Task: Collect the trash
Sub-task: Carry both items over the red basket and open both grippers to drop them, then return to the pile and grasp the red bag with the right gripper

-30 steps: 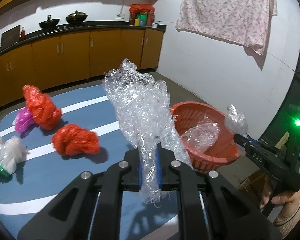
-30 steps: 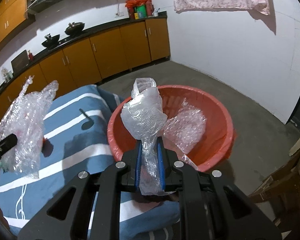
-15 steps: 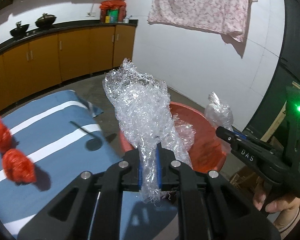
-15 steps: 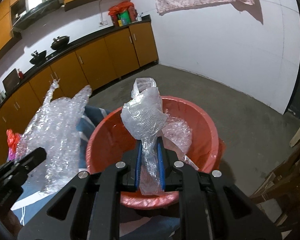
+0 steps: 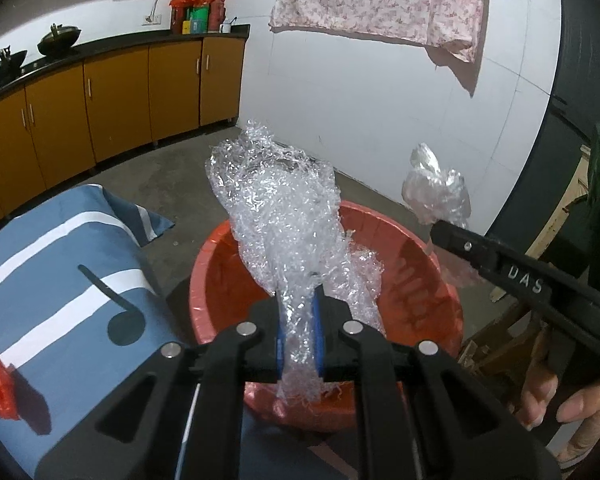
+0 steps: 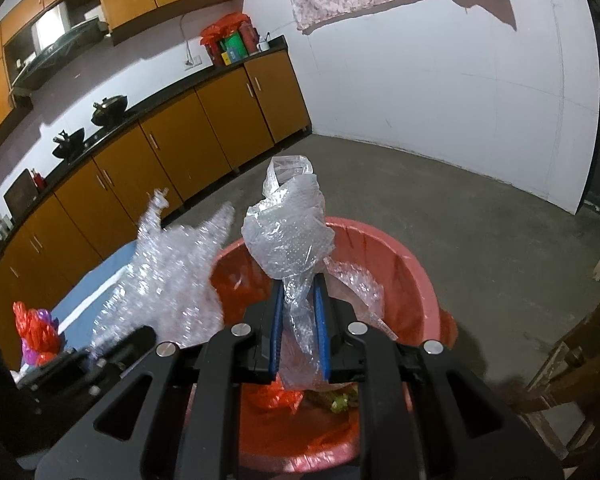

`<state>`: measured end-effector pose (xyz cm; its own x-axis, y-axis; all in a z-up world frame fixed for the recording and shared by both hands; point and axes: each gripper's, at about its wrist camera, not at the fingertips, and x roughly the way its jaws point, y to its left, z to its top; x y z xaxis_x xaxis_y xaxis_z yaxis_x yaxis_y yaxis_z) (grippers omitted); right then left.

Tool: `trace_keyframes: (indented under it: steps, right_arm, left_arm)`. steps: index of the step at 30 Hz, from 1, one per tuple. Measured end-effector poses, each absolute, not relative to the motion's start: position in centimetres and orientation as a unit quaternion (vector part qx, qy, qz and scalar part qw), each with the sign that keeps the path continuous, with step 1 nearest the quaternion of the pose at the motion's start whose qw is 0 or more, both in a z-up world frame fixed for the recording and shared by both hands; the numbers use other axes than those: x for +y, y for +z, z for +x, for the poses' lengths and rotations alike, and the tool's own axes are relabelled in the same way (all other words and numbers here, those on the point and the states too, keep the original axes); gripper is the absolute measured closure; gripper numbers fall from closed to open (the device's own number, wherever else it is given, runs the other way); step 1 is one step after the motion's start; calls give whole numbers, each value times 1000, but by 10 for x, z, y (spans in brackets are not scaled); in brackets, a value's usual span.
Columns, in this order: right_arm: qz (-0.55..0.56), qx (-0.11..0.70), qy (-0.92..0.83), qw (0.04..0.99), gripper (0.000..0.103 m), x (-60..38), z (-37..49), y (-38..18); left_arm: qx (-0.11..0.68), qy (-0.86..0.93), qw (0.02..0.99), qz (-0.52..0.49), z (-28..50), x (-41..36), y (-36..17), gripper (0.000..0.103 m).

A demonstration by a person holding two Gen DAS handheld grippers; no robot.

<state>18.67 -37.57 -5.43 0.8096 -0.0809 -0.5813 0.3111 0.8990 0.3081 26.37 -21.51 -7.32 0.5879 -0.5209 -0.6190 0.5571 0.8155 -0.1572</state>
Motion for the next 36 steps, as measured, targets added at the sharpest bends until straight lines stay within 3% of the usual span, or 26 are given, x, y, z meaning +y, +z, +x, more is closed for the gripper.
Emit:
trace_keyframes:
  steps: [2, 4, 9, 12, 14, 16, 19, 23, 36]
  right_arm:
    - [204, 286, -104, 930, 81, -377, 188, -54]
    - [205, 285, -104, 930, 74, -378, 187, -56]
    - [210, 287, -109, 928, 63, -379, 185, -59]
    - [197, 278, -127, 932, 37, -373, 174, -57]
    - [183, 267, -141, 936, 14, -370, 170, -53]
    - [174, 256, -150, 939, 7, -364, 163, -51]
    - [161, 253, -152, 942, 5, -352, 158, -48]
    - [140, 260, -136, 946, 5, -331, 162, -43]
    - [58, 275, 35, 959, 5, -184, 183, -29]
  left_arm:
    - [341, -301, 890, 21, 266, -215, -75, 70]
    - [340, -294, 893, 17, 267, -211, -77, 60]
    - [348, -288, 892, 6, 269, -202, -79, 56]
    - [346, -281, 895, 1, 266, -193, -75, 45]
    - [336, -269, 902, -2, 258, -181, -70, 33]
    - [325, -258, 910, 2, 249, -171, -64, 24]
    - [309, -238, 921, 10, 234, -152, -59, 13]
    - [291, -204, 934, 16, 211, -118, -49, 7]
    - [251, 2, 968, 24, 141, 51, -35, 4]
